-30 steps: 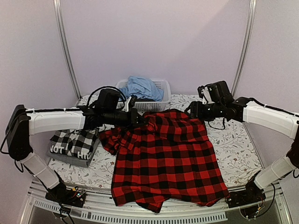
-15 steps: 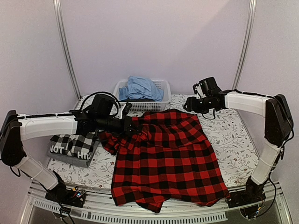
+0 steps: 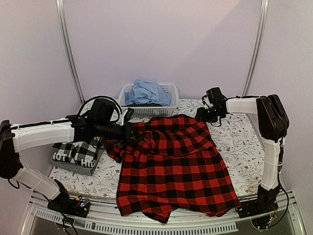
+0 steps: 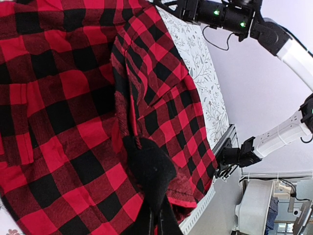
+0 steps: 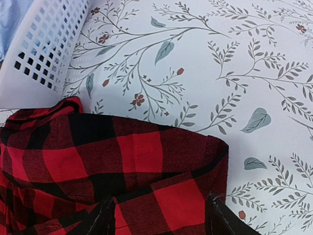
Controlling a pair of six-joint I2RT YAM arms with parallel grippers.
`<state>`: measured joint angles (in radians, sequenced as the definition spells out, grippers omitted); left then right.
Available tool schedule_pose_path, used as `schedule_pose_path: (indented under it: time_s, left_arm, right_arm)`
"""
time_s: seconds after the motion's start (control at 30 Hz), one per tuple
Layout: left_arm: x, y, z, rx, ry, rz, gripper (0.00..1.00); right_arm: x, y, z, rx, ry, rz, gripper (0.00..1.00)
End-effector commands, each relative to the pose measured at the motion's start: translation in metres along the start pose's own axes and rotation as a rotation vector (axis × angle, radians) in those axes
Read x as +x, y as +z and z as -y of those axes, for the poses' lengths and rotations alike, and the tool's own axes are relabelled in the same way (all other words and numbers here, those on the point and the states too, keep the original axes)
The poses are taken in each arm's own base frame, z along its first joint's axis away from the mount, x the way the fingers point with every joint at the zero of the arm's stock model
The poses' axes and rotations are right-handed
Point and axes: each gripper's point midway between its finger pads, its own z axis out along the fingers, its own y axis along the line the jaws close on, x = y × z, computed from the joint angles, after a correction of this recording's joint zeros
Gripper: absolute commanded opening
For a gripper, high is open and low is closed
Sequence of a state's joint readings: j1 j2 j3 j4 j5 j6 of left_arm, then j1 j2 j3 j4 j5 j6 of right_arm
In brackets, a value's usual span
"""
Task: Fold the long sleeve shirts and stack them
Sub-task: Move the flattened shirt to the center of the board.
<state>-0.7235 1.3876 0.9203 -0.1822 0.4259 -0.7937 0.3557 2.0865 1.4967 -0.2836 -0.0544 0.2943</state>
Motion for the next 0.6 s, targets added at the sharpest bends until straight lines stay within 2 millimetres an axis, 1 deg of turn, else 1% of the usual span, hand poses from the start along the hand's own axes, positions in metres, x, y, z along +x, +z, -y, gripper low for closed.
schedule_pose_path:
  time_s: [0.0,0.17,0.27,0.33,0.4,0.5,0.57]
  left_arm:
    - [0.003,-0.006,-0.002,-0.018,0.009,0.0,0.0]
    - [0.001,-0.01,0.001,-0.016,0.011,0.009,0.0]
    - [-0.001,-0.013,0.003,-0.022,0.014,0.016,0.0]
    - [-0.004,-0.016,0.005,-0.025,0.021,0.025,0.0]
    - [-0.005,-0.017,0.005,-0.031,0.025,0.031,0.0]
    - [-0.01,-0.019,0.006,-0.041,0.035,0.043,0.0]
    - [-0.014,-0.02,0.005,-0.051,0.042,0.054,0.0]
  right_arm:
    - [-0.006,0.012,0.024,0.04,0.021,0.0,0.6]
    - [0.007,0.034,0.034,0.042,0.031,-0.043,0.59]
    - [0.011,0.041,0.035,0.032,0.042,-0.058,0.58]
    - [0.014,0.044,0.034,0.02,0.049,-0.064,0.55]
    - [0.016,0.047,0.032,0.004,0.059,-0.069,0.48]
    - [0.016,0.049,0.03,-0.011,0.076,-0.067,0.35]
    - [0.013,0.049,0.031,-0.003,0.082,-0.059,0.21]
